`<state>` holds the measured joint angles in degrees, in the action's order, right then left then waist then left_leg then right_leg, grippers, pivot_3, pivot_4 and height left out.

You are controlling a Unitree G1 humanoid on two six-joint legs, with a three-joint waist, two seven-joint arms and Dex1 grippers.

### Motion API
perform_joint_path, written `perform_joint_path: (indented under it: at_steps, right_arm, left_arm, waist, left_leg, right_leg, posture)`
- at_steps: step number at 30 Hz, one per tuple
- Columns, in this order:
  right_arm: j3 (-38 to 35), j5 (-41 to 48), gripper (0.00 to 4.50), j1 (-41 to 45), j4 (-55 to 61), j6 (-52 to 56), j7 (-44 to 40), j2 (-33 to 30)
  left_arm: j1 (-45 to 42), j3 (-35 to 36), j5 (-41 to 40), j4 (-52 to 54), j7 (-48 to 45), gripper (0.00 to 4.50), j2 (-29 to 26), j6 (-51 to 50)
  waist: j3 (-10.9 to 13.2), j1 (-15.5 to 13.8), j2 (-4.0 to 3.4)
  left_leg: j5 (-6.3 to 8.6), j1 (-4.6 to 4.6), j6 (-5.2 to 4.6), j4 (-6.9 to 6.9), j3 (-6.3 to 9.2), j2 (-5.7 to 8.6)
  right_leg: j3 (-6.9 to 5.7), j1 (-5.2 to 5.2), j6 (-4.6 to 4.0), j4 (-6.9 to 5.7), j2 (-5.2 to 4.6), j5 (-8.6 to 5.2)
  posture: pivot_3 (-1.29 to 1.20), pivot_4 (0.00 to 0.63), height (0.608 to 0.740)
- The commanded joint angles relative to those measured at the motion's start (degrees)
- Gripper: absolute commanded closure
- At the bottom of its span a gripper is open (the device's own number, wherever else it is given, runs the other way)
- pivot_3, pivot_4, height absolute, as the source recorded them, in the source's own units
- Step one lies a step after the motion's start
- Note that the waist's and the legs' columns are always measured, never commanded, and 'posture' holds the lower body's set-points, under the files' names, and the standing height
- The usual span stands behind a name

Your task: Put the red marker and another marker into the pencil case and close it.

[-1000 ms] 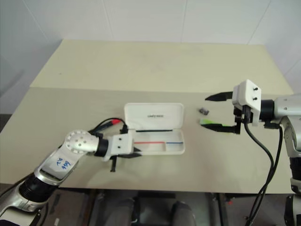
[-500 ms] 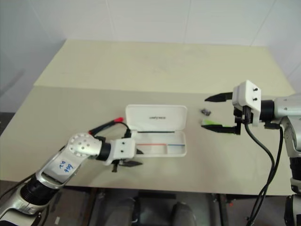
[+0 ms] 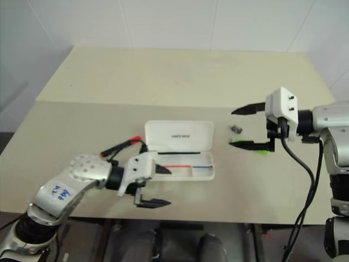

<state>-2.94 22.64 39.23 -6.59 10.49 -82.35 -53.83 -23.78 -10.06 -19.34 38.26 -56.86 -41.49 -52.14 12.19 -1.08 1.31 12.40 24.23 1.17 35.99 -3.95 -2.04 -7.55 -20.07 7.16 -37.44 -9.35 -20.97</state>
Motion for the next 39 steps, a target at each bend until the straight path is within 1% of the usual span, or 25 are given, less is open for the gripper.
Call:
perform_joint_path:
  at_steps: [1, 2, 5, 7, 8, 9, 11, 14, 17, 20, 23, 28, 32, 35, 39]
  right_arm:
    - [0.23, -0.06, 0.0, 2.33, -1.2, -1.74, -1.46, 0.43]
    - [0.49, -0.21, 0.0, 2.75, -1.54, -1.9, -1.63, 0.6]
    - [0.62, 0.1, 0.0, 3.28, -1.67, -1.93, -2.3, 0.73]
    - [0.01, 2.07, 0.0, 2.98, -0.17, -0.58, -2.85, 0.92]
    - [-0.4, 3.34, 0.0, 2.78, 0.97, 0.37, -3.02, 1.04]
    - [-0.74, 4.43, 0.0, 2.72, 2.0, 1.17, -3.01, 1.19]
    - [-1.35, 5.91, 0.0, 2.91, 3.34, 2.35, -2.46, 1.36]
    - [-1.45, 6.0, 0.0, 2.8, 4.04, 2.51, -1.8, 1.07]
    - [-2.49, 7.35, 0.0, 1.46, 7.26, 3.73, -1.12, 0.65]
    - [-3.09, 7.97, 0.0, 0.29, 10.16, 4.65, -0.19, 0.26]
    - [-3.17, 8.17, 0.0, -0.81, 13.2, 5.81, 0.78, -0.27]
    - [-3.3, 8.65, 0.0, -2.65, 17.61, 8.07, 2.96, -0.52]
    - [-3.69, 8.98, 0.0, -3.87, 19.57, 8.95, 3.99, -0.64]
    - [-4.1, 9.5, 0.0, -4.53, 20.9, 9.57, 4.6, -0.88]
    - [-4.33, 9.64, 0.0, -4.83, 21.53, 10.08, 4.91, -1.03]
  left_arm:
    - [1.91, 10.79, -5.79, 5.87, 0.07, 0.01, -3.78, -3.45]
    - [2.83, 14.51, -7.18, 6.39, -0.46, 0.01, -5.48, -3.75]
    - [3.75, 29.34, -12.45, 4.18, -2.27, 0.01, -9.49, -4.58]
    - [3.83, 35.09, -12.18, -0.78, -1.56, 0.01, -11.8, -3.34]
    - [4.46, 35.67, -10.14, -3.66, -1.1, 0.01, -13.74, -1.61]
    - [5.15, 34.28, -6.87, -7.02, -0.11, 0.01, -16.04, 0.79]
    - [4.32, 29.52, -1.27, -14.96, 2.68, 0.01, -18.36, 5.98]
    - [0.89, 22.73, 3.67, -23.75, 4.78, 0.01, -18.36, 12.75]
    - [-5.81, 15.13, 6.31, -33.55, 5.15, 0.01, -13.08, 17.8]
    - [-9.65, 10.15, 8.89, -41.71, 3.88, 0.01, -9.51, 22.83]
    - [-12.02, 6.75, 10.76, -47.89, 2.37, 0.01, -7.42, 27.12]
    - [-12.42, 2.35, 14.94, -53.54, 1.2, 0.01, -6.1, 32.05]
    - [-10.71, 0.52, 16.61, -54.37, 0.73, 0.01, -4.96, 34.53]
    - [-10.29, -0.17, 19.0, -55.18, 2.31, 0.57, -4.74, 36.02]
    - [-10.58, 0.63, 18.22, -54.99, 1.24, 1.8, -4.62, 36.61]
  waist:
    - [0.0, 0.02, 0.0]
    - [0.0, 0.02, 0.0]
    - [0.01, 0.07, -0.01]
    - [0.0, 0.09, -0.01]
    - [0.0, 0.07, -0.01]
    - [0.01, 0.03, -0.01]
    - [0.0, -0.09, -0.02]
    - [0.01, -0.29, 0.0]
    - [0.01, -0.49, 0.02]
    - [0.0, -0.31, 0.04]
    - [0.01, 0.32, 0.05]
    - [0.02, 1.02, 0.07]
    - [0.0, 1.03, 0.07]
    - [-0.01, 0.93, 0.07]
    - [-0.05, 0.59, 0.04]
  left_leg:
    - [0.0, 0.0, 0.0, 0.0, 0.0, 0.0]
    - [0.0, 0.0, 0.01, -0.01, 0.01, 0.0]
    - [0.0, 0.0, 0.01, 0.0, 0.03, -0.01]
    - [0.01, -0.01, 0.02, 0.0, 0.03, -0.02]
    - [0.02, -0.03, 0.02, 0.0, 0.01, -0.01]
    - [0.02, -0.03, 0.03, -0.01, 0.01, -0.01]
    - [0.02, -0.04, 0.03, -0.04, -0.01, 0.01]
    - [0.08, -0.02, 0.02, -0.04, -0.06, 0.01]
    - [0.13, 0.11, 0.0, -0.01, -0.1, 0.02]
    - [0.13, 0.21, 0.0, -0.01, -0.17, 0.02]
    - [0.12, 0.22, 0.0, -0.01, -0.29, -0.01]
    - [0.13, 0.21, 0.0, -0.02, -0.33, -0.07]
    - [0.13, 0.19, 0.0, -0.01, -0.33, -0.07]
    - [0.13, 0.15, -0.01, 0.0, -0.33, -0.07]
    - [0.13, 0.02, -0.01, 0.05, -0.33, -0.07]
  right_leg:
    - [0.01, 0.0, 0.0, 0.0, 0.0, 0.0]
    - [0.0, 0.0, 0.0, 0.0, 0.0, 0.0]
    - [-0.02, -0.02, 0.0, -0.01, 0.01, 0.0]
    - [-0.03, -0.01, 0.0, 0.0, 0.01, 0.0]
    - [-0.02, 0.0, 0.0, 0.0, 0.01, 0.0]
    - [-0.02, 0.0, 0.0, 0.0, 0.01, 0.0]
    - [-0.01, -0.02, 0.0, 0.0, 0.01, 0.0]
    - [0.01, -0.06, 0.0, -0.01, 0.01, 0.0]
    - [0.02, -0.18, 0.01, -0.02, 0.01, 0.0]
    - [0.08, -0.31, 0.04, -0.25, 0.02, 0.02]
    - [0.18, -0.42, 0.04, -0.32, 0.04, 0.02]
    - [0.23, -0.44, 0.04, -0.32, 0.09, 0.02]
    - [0.23, -0.41, 0.04, -0.32, 0.08, 0.02]
    - [0.25, -0.36, 0.04, -0.32, 0.07, 0.02]
    - [0.27, -0.3, 0.04, -0.28, 0.06, 0.02]
  posture:
    - [0.0, 0.15, 0.74]
    - [0.0, 0.15, 0.74]
    - [0.0, 0.15, 0.74]
    - [0.0, 0.15, 0.74]
    - [0.0, 0.15, 0.74]
    - [0.0, 0.15, 0.74]
    - [0.0, 0.15, 0.74]
    - [0.0, 0.15, 0.74]
    - [0.0, 0.15, 0.74]
    - [0.0, 0.15, 0.74]
    - [0.0, 0.15, 0.74]
    - [0.0, 0.15, 0.74]
    - [0.0, 0.15, 0.74]
    - [0.0, 0.15, 0.74]
    - [0.0, 0.15, 0.74]
